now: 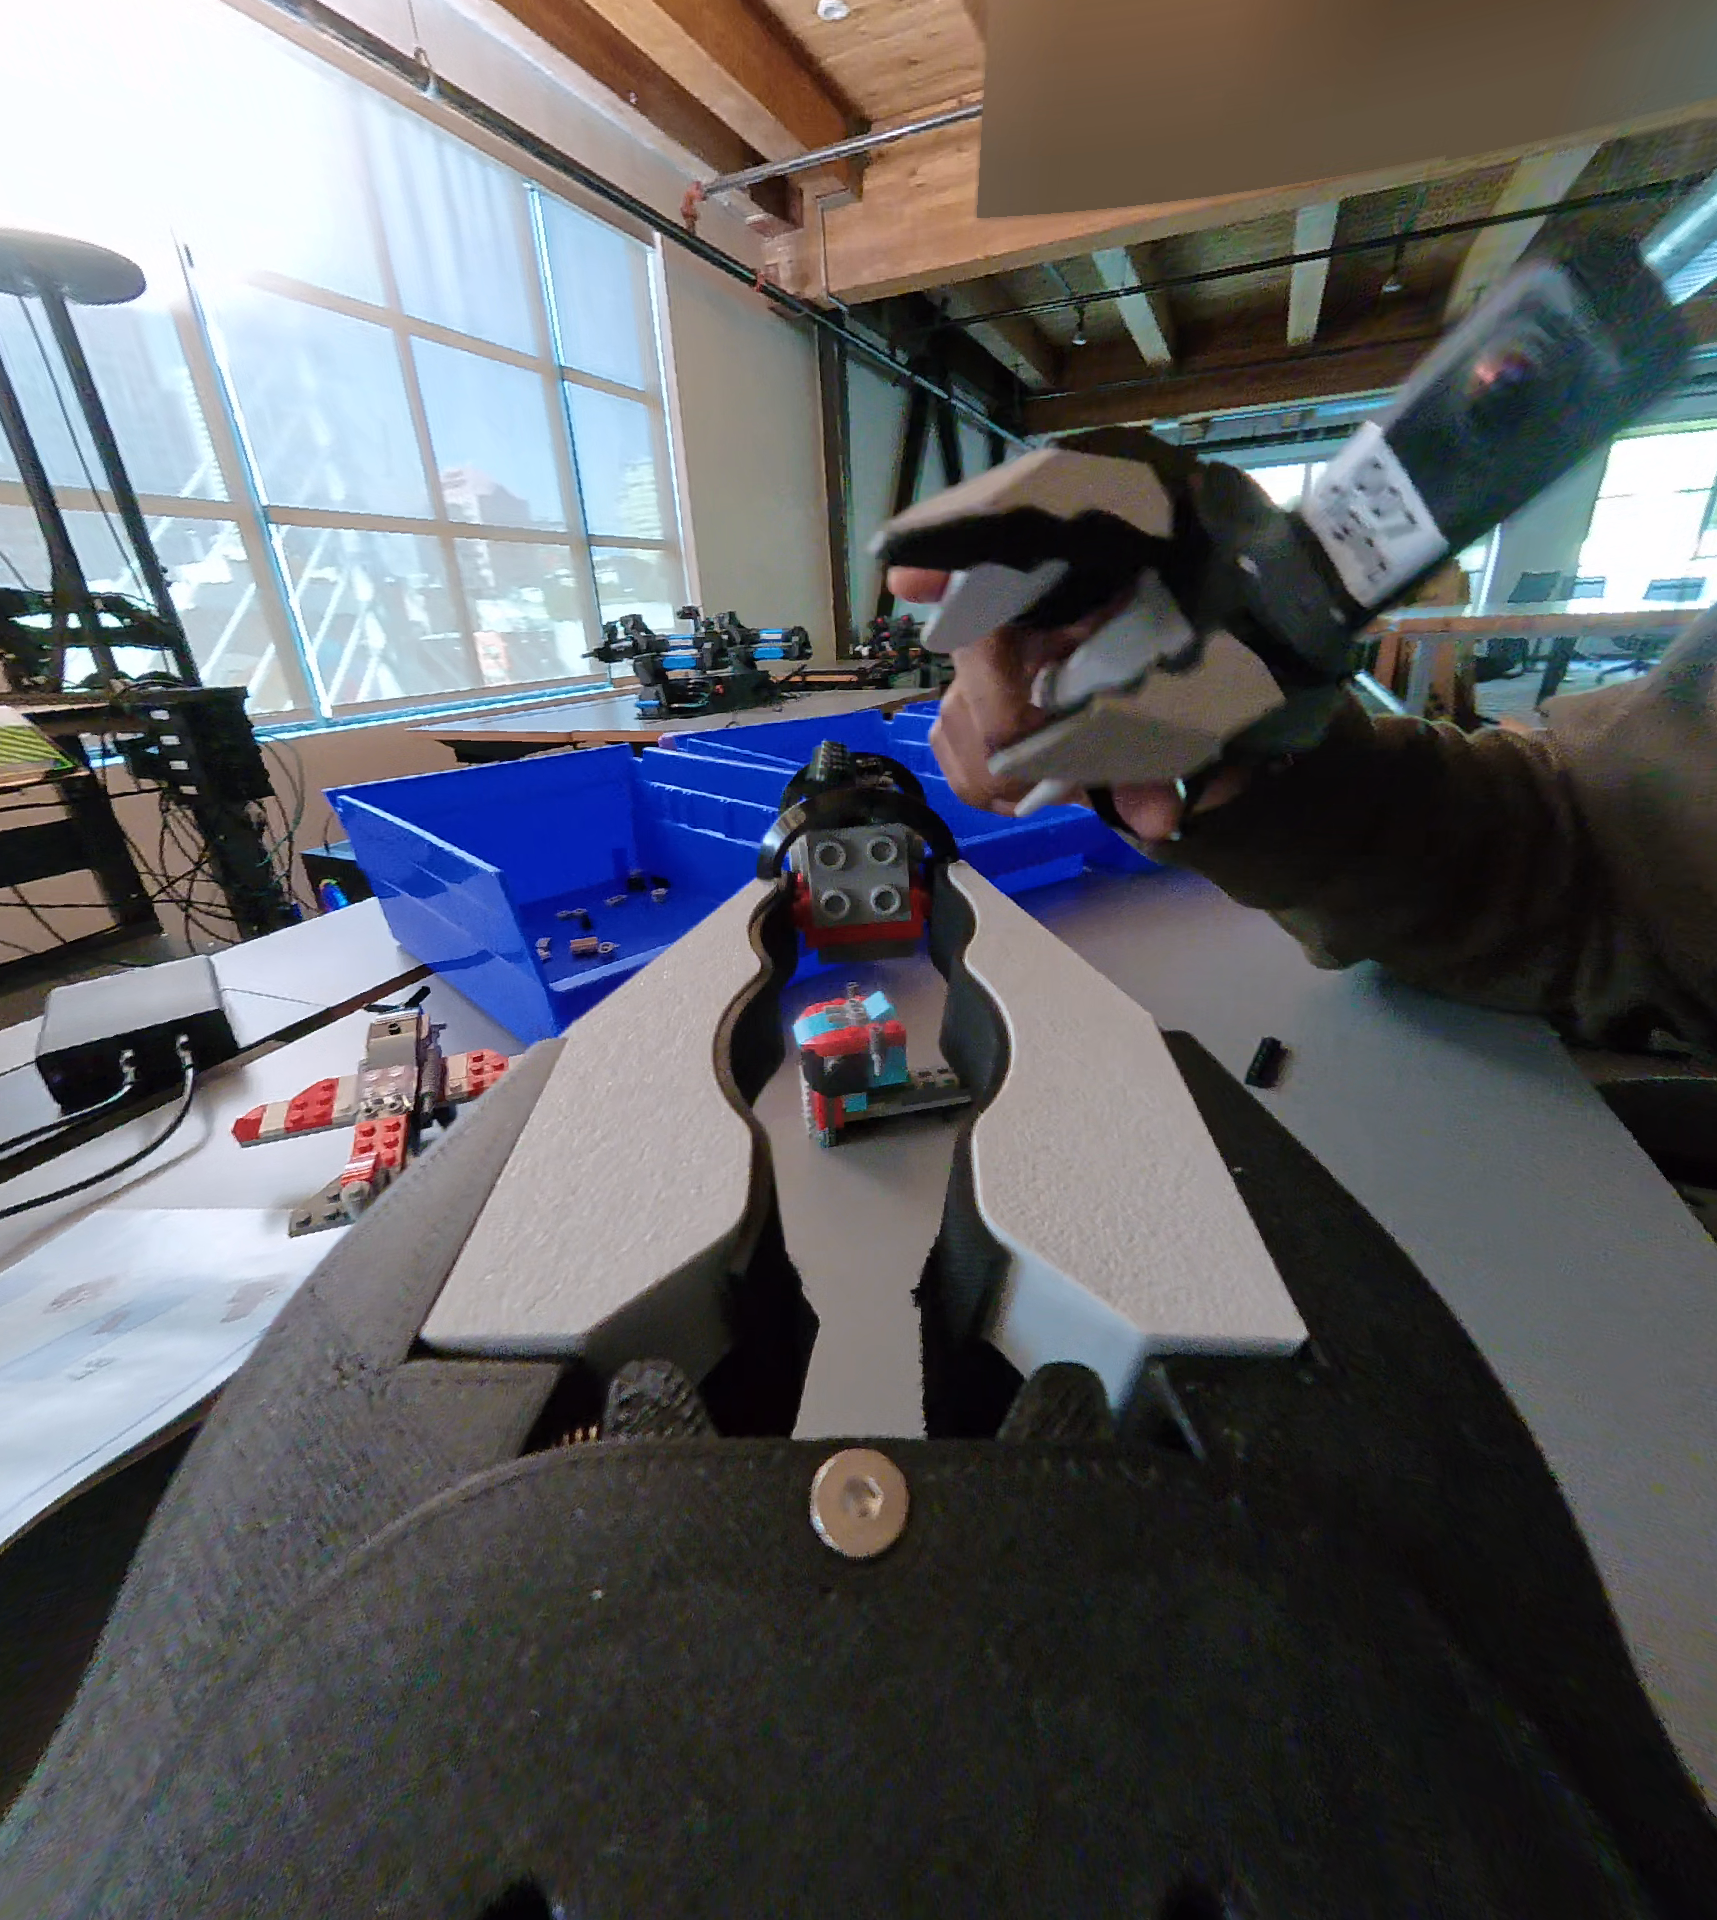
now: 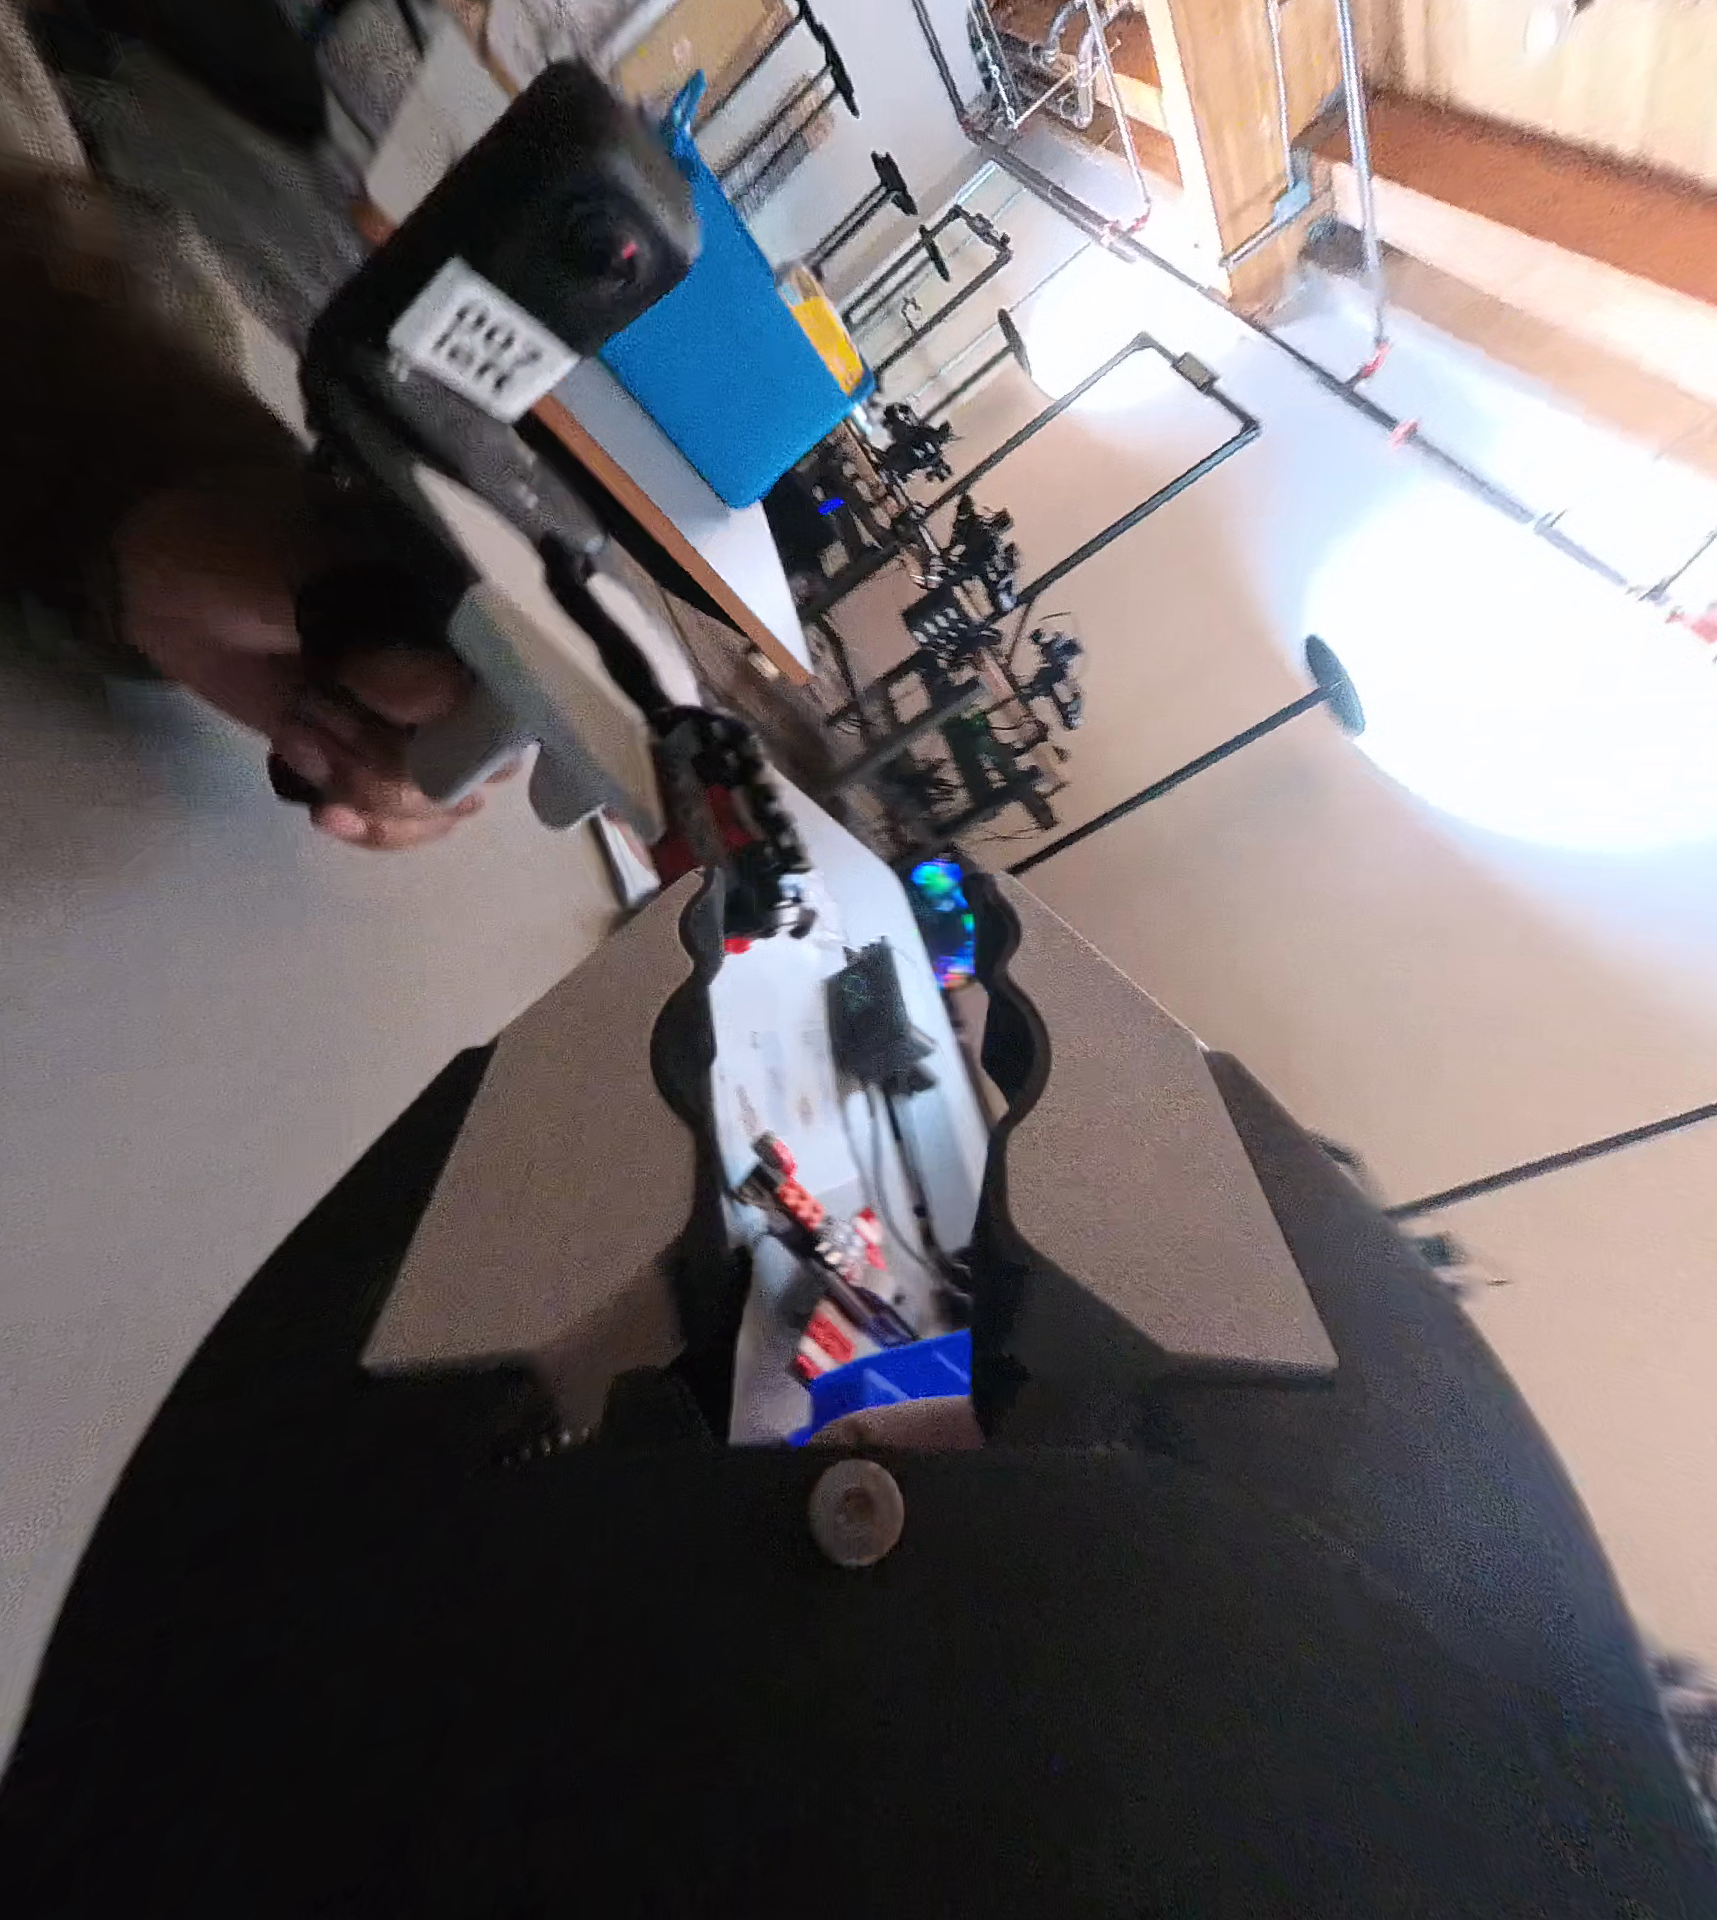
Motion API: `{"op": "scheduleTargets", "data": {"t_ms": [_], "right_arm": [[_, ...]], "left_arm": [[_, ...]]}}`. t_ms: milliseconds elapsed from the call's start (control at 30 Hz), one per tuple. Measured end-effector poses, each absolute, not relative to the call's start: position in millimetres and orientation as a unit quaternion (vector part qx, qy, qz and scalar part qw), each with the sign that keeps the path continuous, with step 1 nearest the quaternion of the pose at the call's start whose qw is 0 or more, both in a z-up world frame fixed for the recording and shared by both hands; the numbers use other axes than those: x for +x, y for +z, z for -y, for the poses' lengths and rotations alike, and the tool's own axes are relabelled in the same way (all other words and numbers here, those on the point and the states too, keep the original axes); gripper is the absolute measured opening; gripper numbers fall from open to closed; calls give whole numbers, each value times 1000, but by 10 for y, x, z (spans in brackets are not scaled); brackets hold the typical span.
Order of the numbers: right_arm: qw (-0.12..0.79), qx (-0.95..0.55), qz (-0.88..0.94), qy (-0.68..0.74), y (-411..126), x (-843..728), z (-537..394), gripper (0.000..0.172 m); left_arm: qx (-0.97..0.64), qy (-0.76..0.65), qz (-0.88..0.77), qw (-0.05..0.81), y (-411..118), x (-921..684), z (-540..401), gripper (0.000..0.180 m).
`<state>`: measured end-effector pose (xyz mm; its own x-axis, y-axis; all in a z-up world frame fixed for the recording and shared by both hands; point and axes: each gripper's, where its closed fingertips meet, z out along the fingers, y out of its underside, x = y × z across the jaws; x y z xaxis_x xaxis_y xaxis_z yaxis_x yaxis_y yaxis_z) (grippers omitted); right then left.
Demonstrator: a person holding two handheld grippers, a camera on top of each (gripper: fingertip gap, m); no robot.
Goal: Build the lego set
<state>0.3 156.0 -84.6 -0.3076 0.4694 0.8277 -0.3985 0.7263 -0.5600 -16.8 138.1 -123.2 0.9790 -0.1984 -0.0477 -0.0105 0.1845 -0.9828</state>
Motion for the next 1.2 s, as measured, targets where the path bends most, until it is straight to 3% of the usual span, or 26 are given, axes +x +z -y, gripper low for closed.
{"op": "scheduleTargets", "data": {"t_ms": [300, 667, 1200], "right_arm": [[695, 36, 680, 231, -1122, -100, -1324, 63], [712, 16, 681, 171, -1258, -262, -1302, 65], [723, 21, 672, 158, -1243, -262, -1273, 39]], "left_arm": [[-642, -41, -82, 761, -1243, -163, -1398, 25], [-646, -37, -93, 756, -1268, -109, -1415, 26], [-661, 6, -126, 740, -1338, -27, -1446, 25]]}}
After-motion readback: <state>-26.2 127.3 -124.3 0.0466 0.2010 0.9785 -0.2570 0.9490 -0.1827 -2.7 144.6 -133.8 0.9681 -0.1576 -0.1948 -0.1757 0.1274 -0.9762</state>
